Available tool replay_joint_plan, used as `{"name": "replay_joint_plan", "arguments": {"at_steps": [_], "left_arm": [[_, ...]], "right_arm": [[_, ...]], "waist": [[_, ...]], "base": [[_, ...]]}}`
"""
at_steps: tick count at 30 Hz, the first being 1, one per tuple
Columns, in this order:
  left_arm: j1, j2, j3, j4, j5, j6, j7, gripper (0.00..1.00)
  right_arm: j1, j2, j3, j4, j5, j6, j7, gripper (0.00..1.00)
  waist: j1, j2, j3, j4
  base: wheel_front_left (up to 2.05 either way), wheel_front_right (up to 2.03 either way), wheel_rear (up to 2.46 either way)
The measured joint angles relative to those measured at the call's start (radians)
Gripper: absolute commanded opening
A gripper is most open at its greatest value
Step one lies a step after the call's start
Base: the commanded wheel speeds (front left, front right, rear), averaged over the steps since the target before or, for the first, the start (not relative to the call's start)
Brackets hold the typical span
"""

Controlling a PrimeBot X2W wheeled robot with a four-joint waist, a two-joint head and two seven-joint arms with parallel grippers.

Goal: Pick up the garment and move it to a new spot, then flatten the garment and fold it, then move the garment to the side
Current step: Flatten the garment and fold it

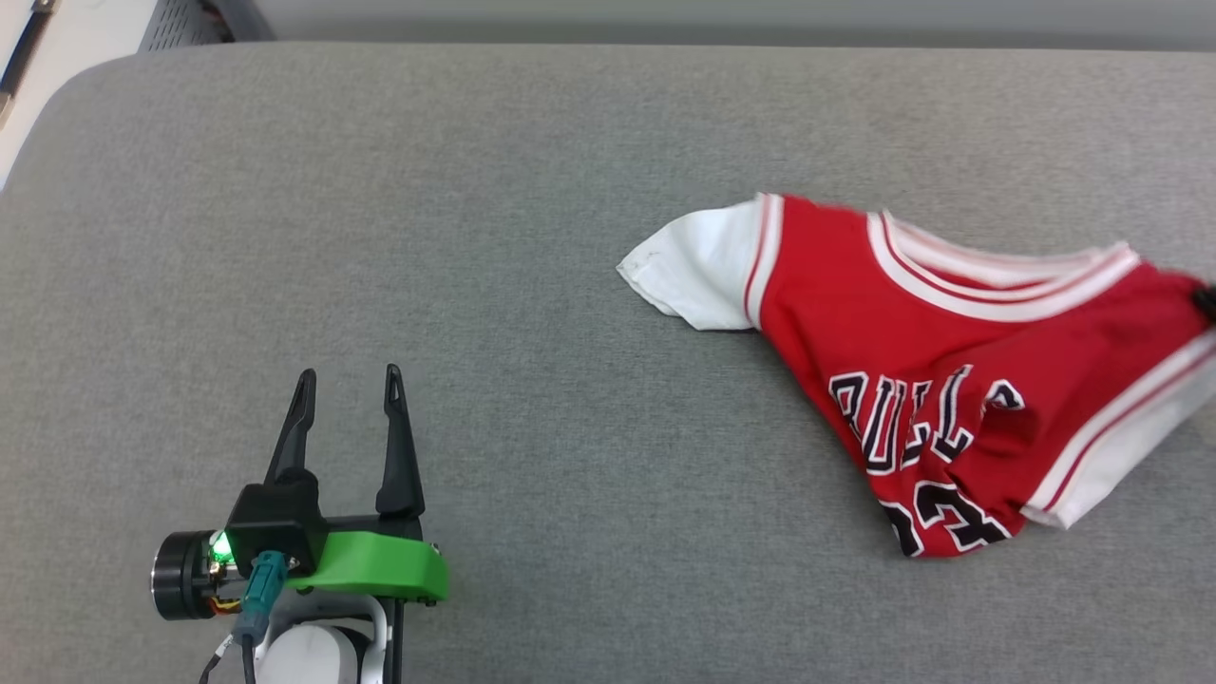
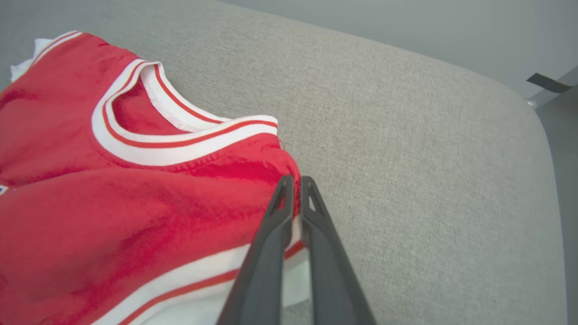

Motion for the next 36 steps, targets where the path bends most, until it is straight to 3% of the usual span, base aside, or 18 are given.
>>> {"name": "replay_joint_plan", "arguments": {"at_steps": [5, 10, 16, 17, 18, 23, 27, 31, 34, 36], "left_arm": [[0.001, 0.0, 0.004, 0.002, 0.004, -0.008, 0.0, 1.0], [0.001, 0.0, 0.003, 0.007, 0.007, -0.016, 0.0, 1.0], [0.004, 0.0, 0.008, 0.016, 0.012, -0.02, 0.0, 1.0], [0.007, 0.0, 0.011, 0.018, 0.015, -0.025, 0.0, 1.0], [0.01, 0.0, 0.013, 0.019, 0.018, -0.027, 0.0, 1.0], [0.019, 0.001, 0.026, 0.026, 0.029, -0.049, 0.0, 1.0], [0.016, 0.01, 0.035, 0.026, 0.036, -0.068, 0.0, 1.0], [-0.016, 0.024, 0.044, 0.033, 0.036, -0.1, 0.0, 1.0], [-0.076, 0.05, 0.04, 0.048, 0.036, -0.132, 0.0, 1.0], [-0.125, 0.069, 0.03, 0.068, 0.036, -0.15, 0.0, 1.0]], "right_arm": [[0.151, 0.005, -0.015, 0.128, 0.048, 0.0, -0.011, 0.0], [0.254, 0.073, -0.012, 0.239, 0.092, 0.0, -0.006, 0.0], [0.274, 0.13, -0.032, 0.288, 0.114, 0.0, -0.038, 0.0], [0.277, 0.137, -0.04, 0.291, 0.116, 0.0, -0.057, 0.64], [0.278, 0.141, -0.043, 0.291, 0.112, 0.0, -0.076, 1.0], [0.279, 0.149, -0.106, 0.291, 0.053, 0.0, -0.251, 1.0], [0.273, 0.164, -0.23, 0.257, -0.012, 0.0, -0.302, 1.0], [0.282, 0.239, -0.548, 0.148, -0.191, 0.0, -0.303, 1.0], [0.39, 0.356, -0.772, 0.007, -0.374, 0.0, -0.307, 1.0], [0.479, 0.441, -0.861, -0.08, -0.468, 0.0, -0.307, 1.0]], "waist": [[0.0, 0.0, -0.024, -0.031], [-0.0001, 0.0, -0.037, -0.043], [-0.0001, 0.0, -0.056, -0.047], [-0.0001, 0.0, -0.062, -0.048], [-0.0001, 0.0, -0.067, -0.049], [-0.0001, 0.0, -0.102, -0.062], [-0.0001, 0.0, -0.116, -0.084], [-0.0001, 0.0, -0.122, -0.113], [-0.0001, 0.0, -0.12, -0.135], [-0.0001, 0.0, -0.117, -0.146]], "base": [[0.0, 0.0, 0.0], [0.0, 0.0, 0.0], [0.0, 0.0, 0.0], [0.0, 0.0, 0.0], [0.0, 0.0, 0.0], [0.0, 0.0, 0.0], [0.0, 0.0, 0.0], [0.0, 0.0, 0.0], [0.0, 0.0, 0.0], [0.0, 0.0, 0.0]]}}
